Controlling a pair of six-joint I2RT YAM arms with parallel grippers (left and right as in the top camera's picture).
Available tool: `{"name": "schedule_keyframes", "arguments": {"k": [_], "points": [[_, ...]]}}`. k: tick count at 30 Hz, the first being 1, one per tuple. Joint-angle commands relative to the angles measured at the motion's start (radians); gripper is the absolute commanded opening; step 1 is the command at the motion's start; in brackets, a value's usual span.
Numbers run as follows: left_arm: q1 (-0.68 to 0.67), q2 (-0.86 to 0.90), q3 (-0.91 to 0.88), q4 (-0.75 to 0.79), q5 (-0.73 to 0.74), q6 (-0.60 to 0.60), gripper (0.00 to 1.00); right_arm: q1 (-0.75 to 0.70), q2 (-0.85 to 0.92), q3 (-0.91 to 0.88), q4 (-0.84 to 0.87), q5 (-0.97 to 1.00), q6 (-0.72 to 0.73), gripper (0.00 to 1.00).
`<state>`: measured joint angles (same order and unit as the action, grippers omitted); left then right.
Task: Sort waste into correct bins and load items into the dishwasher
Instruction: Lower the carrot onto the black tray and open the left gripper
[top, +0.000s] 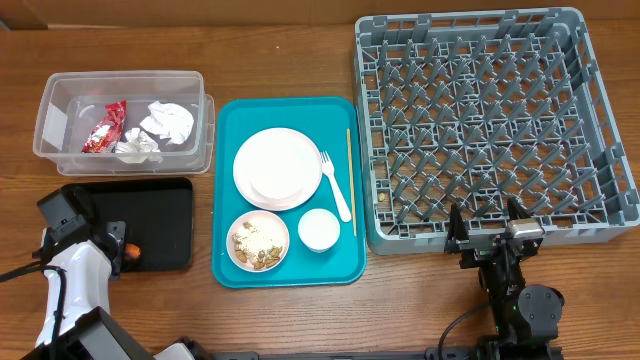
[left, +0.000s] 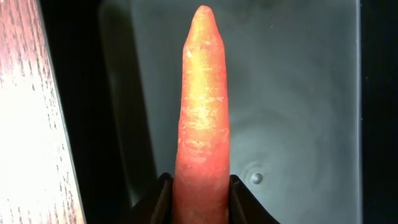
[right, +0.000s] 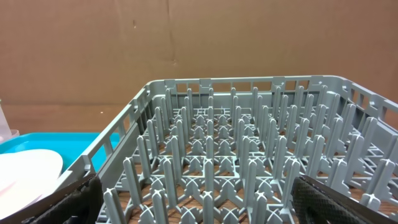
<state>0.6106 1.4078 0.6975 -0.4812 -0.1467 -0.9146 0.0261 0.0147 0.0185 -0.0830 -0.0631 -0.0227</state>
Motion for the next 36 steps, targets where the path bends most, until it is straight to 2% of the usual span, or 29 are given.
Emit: {"name": "schedule_keyframes", "arguments": {"k": [1,11,15,16,17,18,22,26,31,36], "points": [[0.007,-0.002,-0.009,0.011,-0.01,-0.036,0.17,0.0,-0.011,-0.011,0.005,0.002,-0.001,1.0],[0.007,0.093,-0.009,0.042,0.007,-0.066,0.16,0.0,-0.011,-0.011,0.005,0.002,-0.001,1.0],[0.007,0.101,-0.007,0.067,0.014,-0.058,0.19,0.0,-0.011,-0.011,0.005,0.002,-0.001,1.0],[0.007,0.101,-0.003,0.068,0.014,-0.047,0.29,0.0,-0.011,-0.011,0.005,0.002,-0.001,1.0],[0.007,0.101,0.002,0.067,0.014,-0.028,0.45,0.0,-0.011,-0.011,0.005,0.002,-0.001,1.0],[0.007,0.101,0.008,0.067,0.014,-0.004,0.55,0.0,-0.011,-0.011,0.005,0.002,-0.001,1.0],[0.007,0.101,0.046,0.053,0.017,0.075,0.63,0.0,-0.011,-0.011,0.005,0.002,-0.001,1.0],[0.007,0.101,0.109,-0.01,0.044,0.082,0.63,0.0,-0.011,-0.011,0.005,0.002,-0.001,1.0],[0.007,0.101,0.21,-0.076,0.183,0.151,0.6,0.0,-0.011,-0.011,0.005,0.002,0.0,1.0],[0.007,0.098,0.333,-0.222,0.245,0.187,0.46,0.0,-0.011,-0.011,0.005,0.002,-0.001,1.0]]}}
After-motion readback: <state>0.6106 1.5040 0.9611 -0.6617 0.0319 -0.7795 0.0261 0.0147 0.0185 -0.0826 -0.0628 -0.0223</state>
